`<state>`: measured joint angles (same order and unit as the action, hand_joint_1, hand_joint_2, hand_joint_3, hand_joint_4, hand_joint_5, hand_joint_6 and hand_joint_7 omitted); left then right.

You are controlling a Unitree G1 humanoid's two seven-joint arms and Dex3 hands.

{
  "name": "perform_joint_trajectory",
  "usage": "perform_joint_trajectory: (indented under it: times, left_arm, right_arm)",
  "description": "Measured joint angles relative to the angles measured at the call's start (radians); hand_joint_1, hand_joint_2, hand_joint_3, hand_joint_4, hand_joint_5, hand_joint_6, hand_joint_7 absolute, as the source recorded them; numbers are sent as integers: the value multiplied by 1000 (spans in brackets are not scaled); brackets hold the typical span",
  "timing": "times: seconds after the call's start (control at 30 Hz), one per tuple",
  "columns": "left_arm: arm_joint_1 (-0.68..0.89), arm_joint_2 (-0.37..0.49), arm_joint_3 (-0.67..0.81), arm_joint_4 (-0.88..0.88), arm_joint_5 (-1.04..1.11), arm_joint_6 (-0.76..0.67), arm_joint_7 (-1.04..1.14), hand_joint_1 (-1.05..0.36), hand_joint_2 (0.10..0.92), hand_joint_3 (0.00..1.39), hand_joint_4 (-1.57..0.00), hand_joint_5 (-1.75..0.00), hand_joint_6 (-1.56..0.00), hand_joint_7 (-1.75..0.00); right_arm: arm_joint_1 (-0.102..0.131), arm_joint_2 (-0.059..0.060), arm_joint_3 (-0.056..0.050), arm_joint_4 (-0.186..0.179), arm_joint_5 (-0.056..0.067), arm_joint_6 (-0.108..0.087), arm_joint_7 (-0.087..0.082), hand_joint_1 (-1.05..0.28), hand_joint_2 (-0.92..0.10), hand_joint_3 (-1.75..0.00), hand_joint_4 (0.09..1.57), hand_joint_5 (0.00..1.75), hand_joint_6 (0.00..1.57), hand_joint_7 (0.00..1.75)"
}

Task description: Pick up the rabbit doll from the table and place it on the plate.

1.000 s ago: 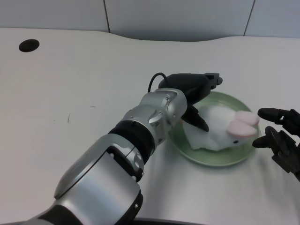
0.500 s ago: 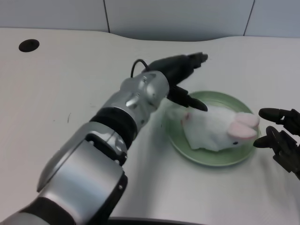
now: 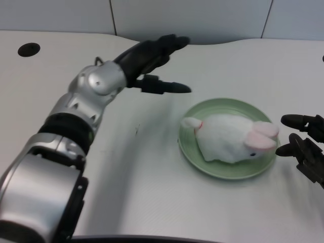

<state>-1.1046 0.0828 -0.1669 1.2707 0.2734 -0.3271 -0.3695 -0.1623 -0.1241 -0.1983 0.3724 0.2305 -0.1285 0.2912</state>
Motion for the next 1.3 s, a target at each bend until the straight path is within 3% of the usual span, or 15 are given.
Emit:
perform_joint_trajectory:
  times: [0.2, 0.33, 0.43, 0.47, 0.6, 0.67, 0.77, 0.8, 1.0, 1.27, 1.3]
  left_arm:
    - [117, 88, 83, -43, -89, -67, -36, -793, 921, 207, -239, -153, -252, -70]
    - [192, 117, 148, -90, -171, -69, -72, -702, 921, 287, -335, -206, -330, -74]
    - [246, 130, 186, -128, -220, -31, -83, -644, 921, 295, -469, -271, -394, -76]
    - [266, 131, 197, -145, -236, -17, -84, -603, 921, 310, -513, -291, -412, -72]
    - [330, 138, 225, -188, -279, 38, -99, -574, 921, 350, -566, -312, -433, -56]
    - [358, 139, 238, -202, -295, 64, -110, -586, 921, 378, -661, -393, -490, -66]
    - [410, 144, 250, -231, -308, 96, -117, -577, 921, 434, -664, -644, -565, -35]
    - [430, 147, 251, -243, -311, 104, -118, -579, 921, 468, -652, -801, -615, -35]
    - [527, 165, 260, -287, -333, 137, -142, -552, 921, 459, -571, -1272, -844, -85]
    - [611, 163, 264, -355, -365, 228, -145, -536, 921, 457, -625, -1509, -1040, -235]
    - [620, 163, 262, -365, -365, 236, -149, -544, 921, 476, -629, -1532, -963, -457]
  right_arm:
    - [-5, -3, -2, 5, 1, 0, 0, -295, -921, -501, 251, 1464, 320, 971]
    - [-13, -5, -1, 11, -6, -4, -7, -291, -921, -507, 317, 1415, 336, 948]
    - [-18, -9, -1, 28, -11, -24, -10, -296, -921, -514, 327, 1403, 345, 941]
    - [-20, -11, -1, 35, -18, -32, -10, -313, -921, -497, 330, 1391, 353, 936]
    - [-23, -13, -1, 38, -22, -34, -13, -322, -921, -481, 339, 1381, 364, 930]
    - [-29, -13, -1, 47, -22, -36, -12, -292, -921, -500, 347, 1376, 367, 924]
    - [-38, -16, -1, 65, -22, -40, -10, -296, -921, -498, 351, 1372, 369, 918]
    - [-40, -16, -1, 70, -22, -42, -10, -297, -921, -500, 345, 1373, 362, 912]
    - [-46, -21, -3, 76, -21, -49, -9, -304, -921, -478, 352, 1381, 372, 909]
    - [-63, -24, -8, 87, -22, -51, -15, -310, -921, -482, 333, 1370, 370, 902]
    - [-65, -24, -8, 90, -22, -51, -17, -312, -921, -483, 326, 1366, 367, 899]
